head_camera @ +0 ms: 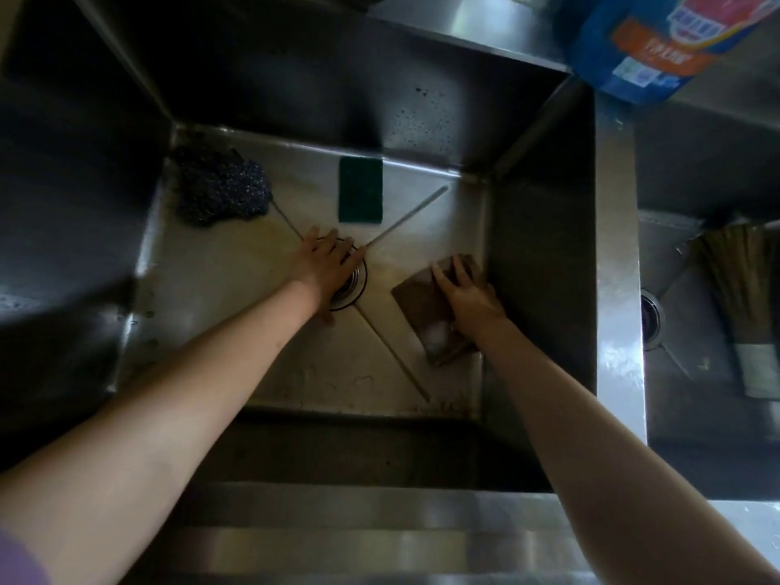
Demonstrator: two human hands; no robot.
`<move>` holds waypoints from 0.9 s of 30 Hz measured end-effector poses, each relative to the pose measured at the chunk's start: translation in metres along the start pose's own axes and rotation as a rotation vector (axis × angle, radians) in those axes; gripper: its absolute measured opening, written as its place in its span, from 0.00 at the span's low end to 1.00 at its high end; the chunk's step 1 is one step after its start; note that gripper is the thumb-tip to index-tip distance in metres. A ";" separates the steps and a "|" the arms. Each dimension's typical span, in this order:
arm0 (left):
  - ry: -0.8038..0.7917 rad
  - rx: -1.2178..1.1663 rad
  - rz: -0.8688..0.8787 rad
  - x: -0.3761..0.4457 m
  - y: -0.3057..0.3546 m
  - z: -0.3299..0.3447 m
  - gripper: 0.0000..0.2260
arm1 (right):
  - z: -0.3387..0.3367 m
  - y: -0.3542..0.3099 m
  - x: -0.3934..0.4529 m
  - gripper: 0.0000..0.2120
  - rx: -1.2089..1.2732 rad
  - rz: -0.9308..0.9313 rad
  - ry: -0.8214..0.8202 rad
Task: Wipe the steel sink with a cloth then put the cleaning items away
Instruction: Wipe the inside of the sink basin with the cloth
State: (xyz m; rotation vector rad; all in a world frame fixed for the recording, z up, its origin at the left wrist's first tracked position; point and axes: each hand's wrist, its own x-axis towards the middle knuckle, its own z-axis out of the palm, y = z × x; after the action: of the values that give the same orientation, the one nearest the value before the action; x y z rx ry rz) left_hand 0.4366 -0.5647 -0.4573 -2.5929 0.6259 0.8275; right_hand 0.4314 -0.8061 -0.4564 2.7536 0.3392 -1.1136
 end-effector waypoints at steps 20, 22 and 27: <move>0.081 -0.094 0.354 -0.014 0.050 0.001 0.39 | -0.014 -0.004 -0.042 0.24 -0.319 -0.102 -0.149; 0.083 -0.071 0.404 -0.018 0.066 0.004 0.37 | -0.016 0.000 -0.045 0.22 -0.401 -0.069 -0.163; 0.110 -0.090 0.361 -0.021 0.071 0.005 0.37 | -0.011 0.003 -0.053 0.22 -0.447 -0.044 -0.203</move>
State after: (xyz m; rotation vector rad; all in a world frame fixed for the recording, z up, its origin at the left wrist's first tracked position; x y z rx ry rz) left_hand 0.3830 -0.6156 -0.4620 -2.6600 1.1373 0.8365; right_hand 0.4021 -0.8148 -0.4115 2.2361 0.5472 -1.1507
